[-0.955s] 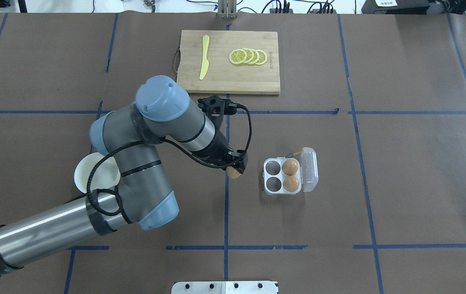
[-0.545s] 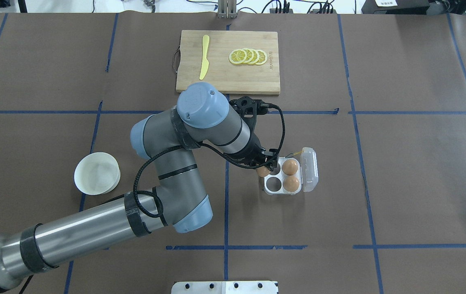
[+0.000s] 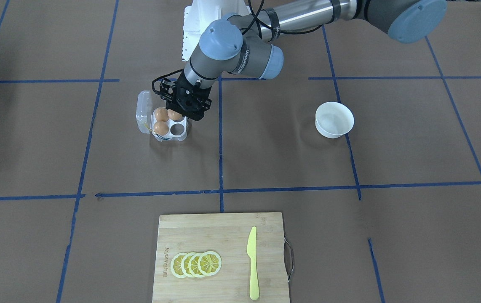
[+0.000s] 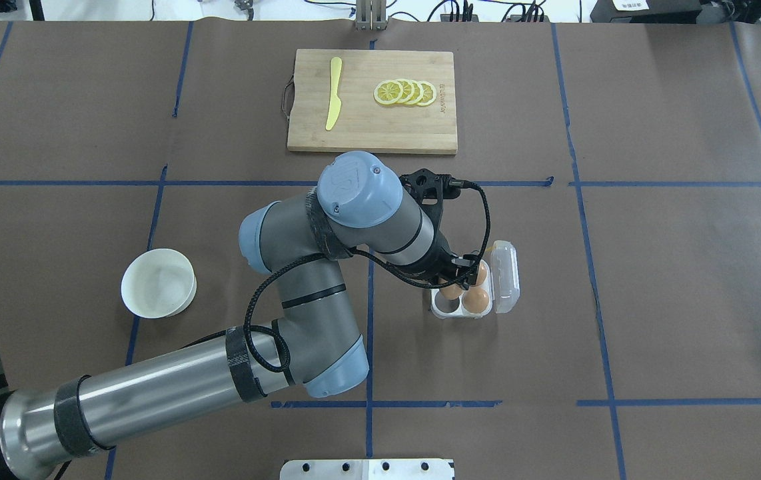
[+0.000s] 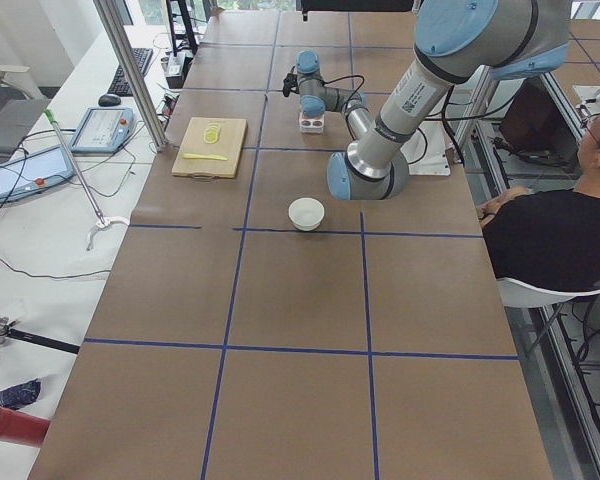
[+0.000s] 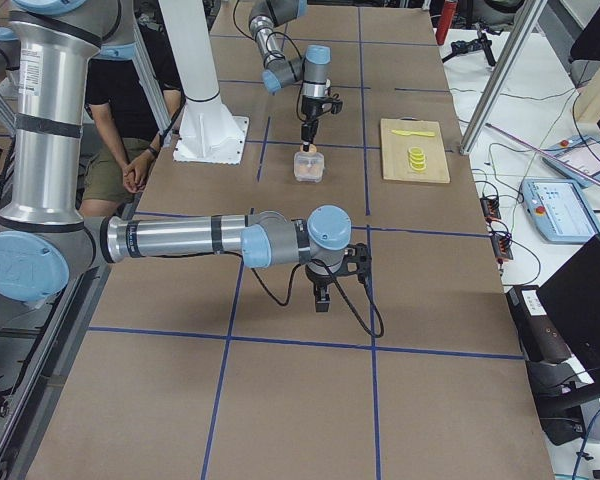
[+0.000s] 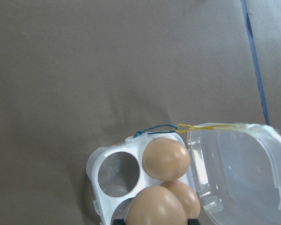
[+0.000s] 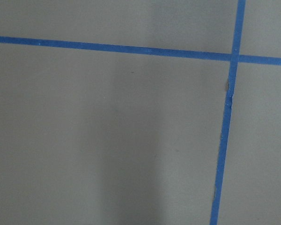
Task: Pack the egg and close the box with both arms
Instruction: 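Lower the egg into the empty carton slot with the left gripper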
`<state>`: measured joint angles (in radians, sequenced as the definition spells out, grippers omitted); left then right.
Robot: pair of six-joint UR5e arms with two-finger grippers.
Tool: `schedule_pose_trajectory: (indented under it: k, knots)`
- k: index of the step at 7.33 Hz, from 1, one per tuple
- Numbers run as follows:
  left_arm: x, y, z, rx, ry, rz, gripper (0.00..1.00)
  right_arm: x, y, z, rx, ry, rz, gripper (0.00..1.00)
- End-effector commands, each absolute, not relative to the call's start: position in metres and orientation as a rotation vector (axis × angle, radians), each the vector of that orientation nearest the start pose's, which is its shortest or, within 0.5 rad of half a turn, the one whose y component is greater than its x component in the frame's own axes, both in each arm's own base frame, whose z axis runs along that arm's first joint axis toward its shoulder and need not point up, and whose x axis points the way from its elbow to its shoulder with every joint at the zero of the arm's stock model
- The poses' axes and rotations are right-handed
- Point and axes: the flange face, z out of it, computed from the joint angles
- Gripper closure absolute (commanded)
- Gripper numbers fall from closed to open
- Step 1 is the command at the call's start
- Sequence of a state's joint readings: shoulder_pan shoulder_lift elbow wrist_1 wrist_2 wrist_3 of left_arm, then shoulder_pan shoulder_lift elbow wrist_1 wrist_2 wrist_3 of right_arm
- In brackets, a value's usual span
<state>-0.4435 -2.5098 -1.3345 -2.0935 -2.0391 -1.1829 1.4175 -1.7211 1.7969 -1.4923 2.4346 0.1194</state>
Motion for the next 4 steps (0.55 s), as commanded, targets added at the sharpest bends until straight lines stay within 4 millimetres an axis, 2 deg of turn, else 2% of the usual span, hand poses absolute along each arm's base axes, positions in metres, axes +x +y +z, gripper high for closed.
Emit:
schedule_pose_trajectory:
  k: [1,2,3,4]
  knots:
    - [0.6534,-0.4005,0.0985,0.104,1.258,0.243,0.38,-0.0097,-0.4396,0.6018,0.027,-0.874,-0.1,0.0]
    - [0.6536,-0.3994,0.0979,0.105,1.259,0.244,0.18,-0.0097,-0.4396,0.6018,0.027,-0.874,-0.1,0.0]
    - [0.6535,-0.4006,0.0969,0.116,1.257,0.237,0.09,-0.0097,-0.4396,0.6018,0.027,-0.874,-0.1,0.0]
    - [0.654,-0.4008,0.0987,0.115,1.254,0.236,0.09,-0.0097,-0.4396,0.6018,0.027,-0.874,-0.1,0.0]
